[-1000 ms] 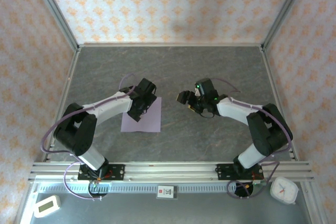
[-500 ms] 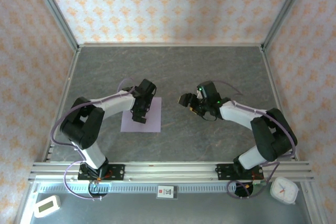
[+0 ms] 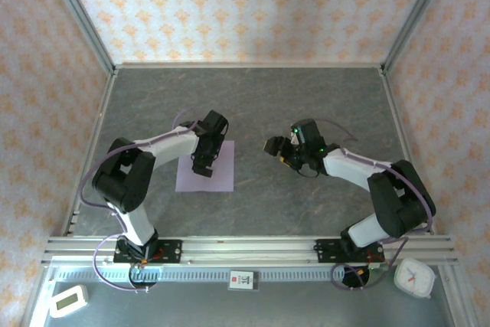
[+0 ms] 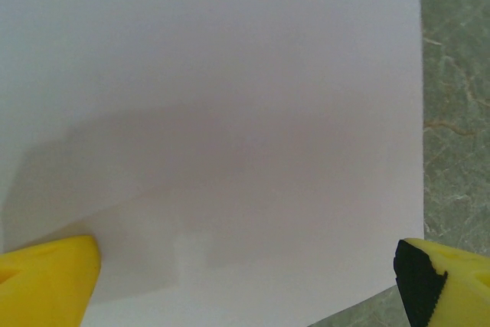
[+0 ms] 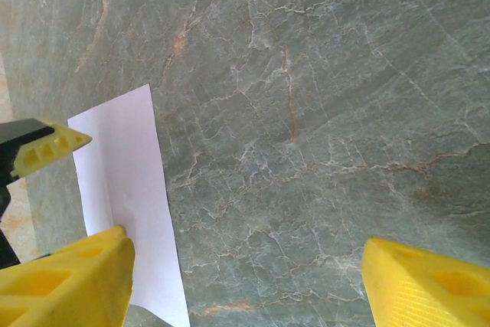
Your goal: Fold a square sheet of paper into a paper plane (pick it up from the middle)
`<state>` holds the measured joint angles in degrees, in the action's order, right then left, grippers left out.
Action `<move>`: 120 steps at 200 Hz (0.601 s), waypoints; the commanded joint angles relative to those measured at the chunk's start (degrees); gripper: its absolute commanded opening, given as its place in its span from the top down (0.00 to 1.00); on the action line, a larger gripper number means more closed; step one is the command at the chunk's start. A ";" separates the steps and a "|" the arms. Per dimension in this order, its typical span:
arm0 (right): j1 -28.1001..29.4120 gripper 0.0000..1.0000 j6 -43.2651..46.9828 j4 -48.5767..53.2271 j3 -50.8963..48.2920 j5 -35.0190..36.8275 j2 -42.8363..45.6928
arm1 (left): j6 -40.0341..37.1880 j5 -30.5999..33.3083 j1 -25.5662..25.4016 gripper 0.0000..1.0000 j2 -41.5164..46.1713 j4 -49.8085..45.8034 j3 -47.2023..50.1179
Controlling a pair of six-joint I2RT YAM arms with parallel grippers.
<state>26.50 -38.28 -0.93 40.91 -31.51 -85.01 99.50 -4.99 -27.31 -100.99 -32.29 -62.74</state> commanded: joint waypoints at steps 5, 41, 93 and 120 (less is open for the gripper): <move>-0.31 0.22 -0.21 -1.93 -0.45 -0.22 0.64 | -7.37 2.38 0.81 0.00 -4.01 -7.50 -2.89; -1.42 0.23 -0.52 -1.69 -1.17 -0.13 2.13 | -16.36 4.09 0.99 0.00 -7.96 -6.94 -4.15; -5.29 0.22 -1.35 -1.27 -4.23 -0.49 6.53 | -47.54 2.67 -1.96 0.00 -18.85 -6.51 -19.62; -6.25 0.23 -1.57 -0.74 -4.44 -0.41 7.23 | -61.03 -0.75 -5.60 0.00 -23.49 -9.50 -27.85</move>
<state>20.78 -39.16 -1.91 36.99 -31.73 -79.02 56.82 -2.48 -29.65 -118.80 -42.70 -85.49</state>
